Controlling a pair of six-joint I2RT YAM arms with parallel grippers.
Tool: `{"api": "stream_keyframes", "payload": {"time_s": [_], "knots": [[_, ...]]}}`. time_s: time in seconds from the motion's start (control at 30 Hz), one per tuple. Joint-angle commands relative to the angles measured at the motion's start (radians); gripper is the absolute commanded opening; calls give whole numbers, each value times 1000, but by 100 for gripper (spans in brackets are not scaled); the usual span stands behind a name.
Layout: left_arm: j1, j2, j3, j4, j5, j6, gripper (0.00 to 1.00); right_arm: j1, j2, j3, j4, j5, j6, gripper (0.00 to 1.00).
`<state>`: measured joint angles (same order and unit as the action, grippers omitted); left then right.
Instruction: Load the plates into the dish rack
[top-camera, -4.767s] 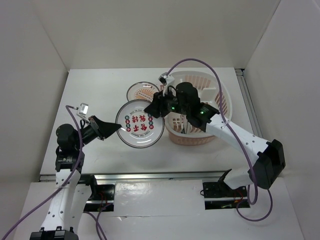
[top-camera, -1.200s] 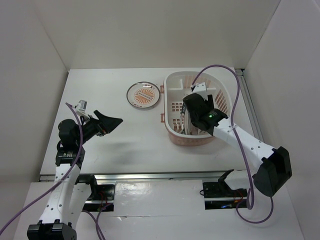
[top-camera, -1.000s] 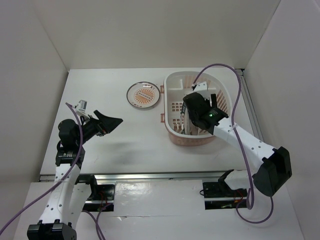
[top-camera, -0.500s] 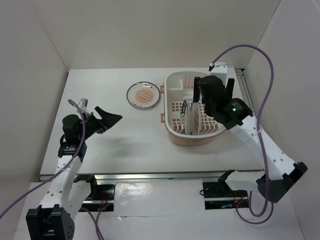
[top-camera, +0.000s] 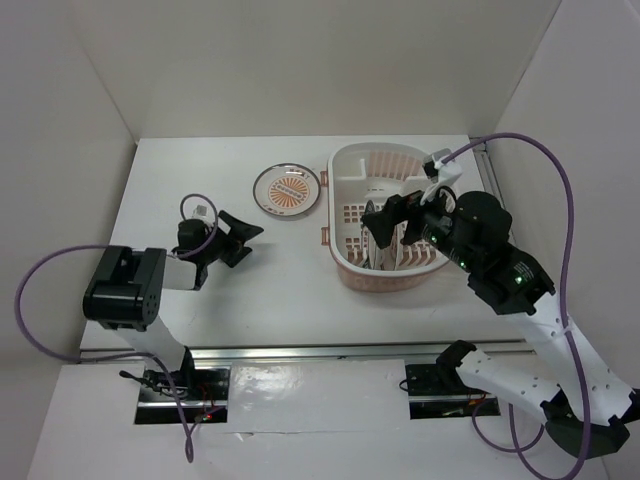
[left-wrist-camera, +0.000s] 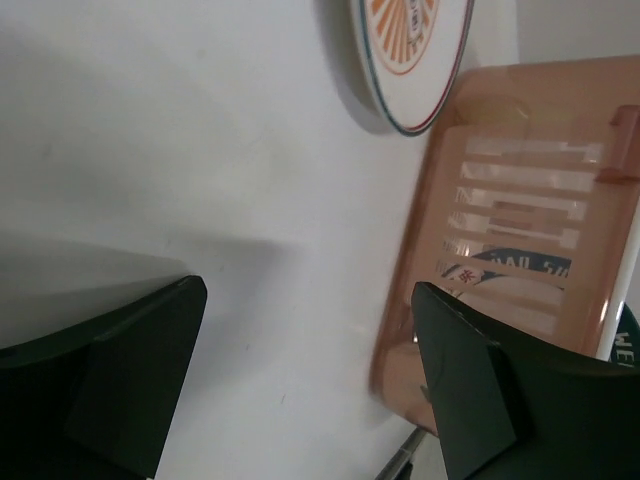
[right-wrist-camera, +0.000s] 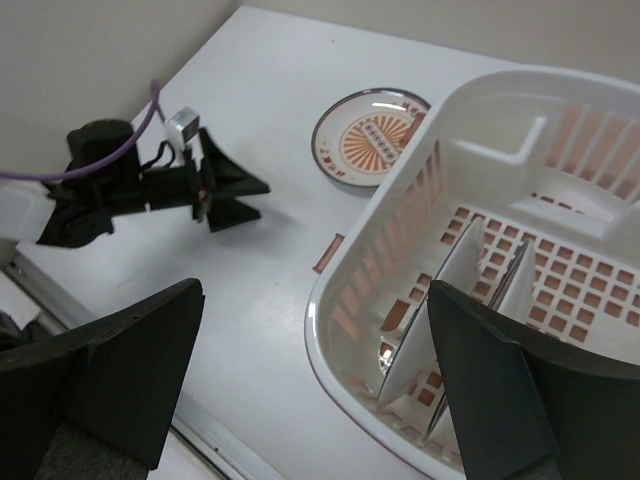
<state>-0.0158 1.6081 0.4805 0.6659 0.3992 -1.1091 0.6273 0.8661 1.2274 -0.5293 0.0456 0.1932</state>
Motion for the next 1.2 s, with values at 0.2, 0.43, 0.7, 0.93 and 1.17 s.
{"api": "stream_keyframes", "payload": {"time_s": [0.2, 0.43, 0.7, 0.93, 1.17], "knots": [[-52, 370, 213, 336, -72, -147, 96, 25, -26, -37, 72, -102, -11, 100], [-84, 509, 383, 169, -184, -182, 86, 25, -26, -60, 121, -133, -11, 100], [-121, 518, 501, -41, -313, -182, 50, 25, -4, -60, 121, -142, 11, 100], [-121, 547, 566, -109, -335, -182, 10, 25, -13, -60, 121, -190, 20, 100], [-78, 445, 537, -262, -344, -118, 0, 25, -13, -94, 103, -113, 20, 100]]}}
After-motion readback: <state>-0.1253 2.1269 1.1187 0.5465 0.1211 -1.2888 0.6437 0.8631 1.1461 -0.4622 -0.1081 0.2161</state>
